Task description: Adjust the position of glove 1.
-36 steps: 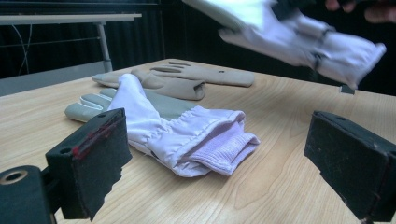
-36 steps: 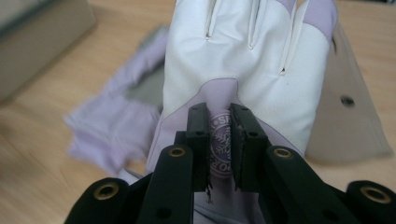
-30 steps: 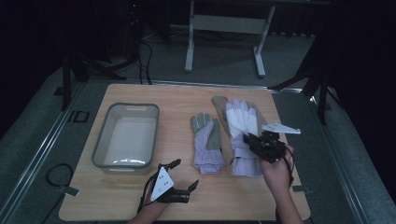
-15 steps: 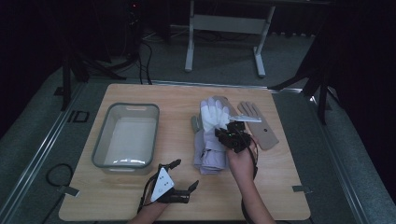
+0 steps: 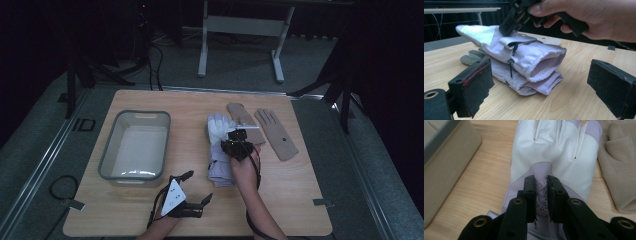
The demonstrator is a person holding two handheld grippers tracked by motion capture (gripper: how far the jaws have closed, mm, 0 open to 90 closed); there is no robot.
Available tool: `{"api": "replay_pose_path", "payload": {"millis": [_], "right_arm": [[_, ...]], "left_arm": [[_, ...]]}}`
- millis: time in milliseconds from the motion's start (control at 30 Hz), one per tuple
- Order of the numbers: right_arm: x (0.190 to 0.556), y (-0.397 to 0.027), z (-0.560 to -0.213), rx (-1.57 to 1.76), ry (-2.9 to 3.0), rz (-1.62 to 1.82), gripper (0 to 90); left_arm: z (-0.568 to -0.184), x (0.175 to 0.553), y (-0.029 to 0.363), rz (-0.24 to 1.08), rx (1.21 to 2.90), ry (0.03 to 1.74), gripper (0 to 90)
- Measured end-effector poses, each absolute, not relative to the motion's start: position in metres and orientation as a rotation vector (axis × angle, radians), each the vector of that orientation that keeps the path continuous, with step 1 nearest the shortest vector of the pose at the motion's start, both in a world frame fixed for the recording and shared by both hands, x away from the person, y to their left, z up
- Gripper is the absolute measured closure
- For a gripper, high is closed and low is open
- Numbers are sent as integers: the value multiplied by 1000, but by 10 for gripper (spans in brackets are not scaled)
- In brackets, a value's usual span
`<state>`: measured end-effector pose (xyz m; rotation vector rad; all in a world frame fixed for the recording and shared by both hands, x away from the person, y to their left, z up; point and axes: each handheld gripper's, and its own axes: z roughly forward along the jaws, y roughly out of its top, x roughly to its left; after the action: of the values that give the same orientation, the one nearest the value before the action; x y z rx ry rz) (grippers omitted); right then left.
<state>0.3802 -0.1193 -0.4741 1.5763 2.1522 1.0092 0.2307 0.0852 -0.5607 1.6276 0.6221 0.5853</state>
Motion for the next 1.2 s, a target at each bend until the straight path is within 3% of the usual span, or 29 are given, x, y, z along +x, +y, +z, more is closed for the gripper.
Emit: {"api": "replay_pose_path", "payload": {"millis": [433,600,767,900,1000,1067,1200], "right_arm": [[383,-119,-498,1616,2158,1000,740],[385,-121,-498,1595,2183,1025,625],[382,-123,-492,1570,2181,1090,403],[381,-127,-485,1546,2166,1137,336],[377,-136,-474,1495,2182,1189,192],[376,-142,-471,1456,2202,1232,141],[373,-156,-466,1415,2240,1307,139]], "left_arm": [[-561,231,86,581,1627,626,65],[-561,232,86,577,1626,633,65],[-561,233,86,571,1625,641,65],[-561,234,87,551,1621,645,68],[-560,235,84,566,1645,662,68],[-558,236,81,569,1683,671,68],[-553,236,78,559,1712,704,68]]}}
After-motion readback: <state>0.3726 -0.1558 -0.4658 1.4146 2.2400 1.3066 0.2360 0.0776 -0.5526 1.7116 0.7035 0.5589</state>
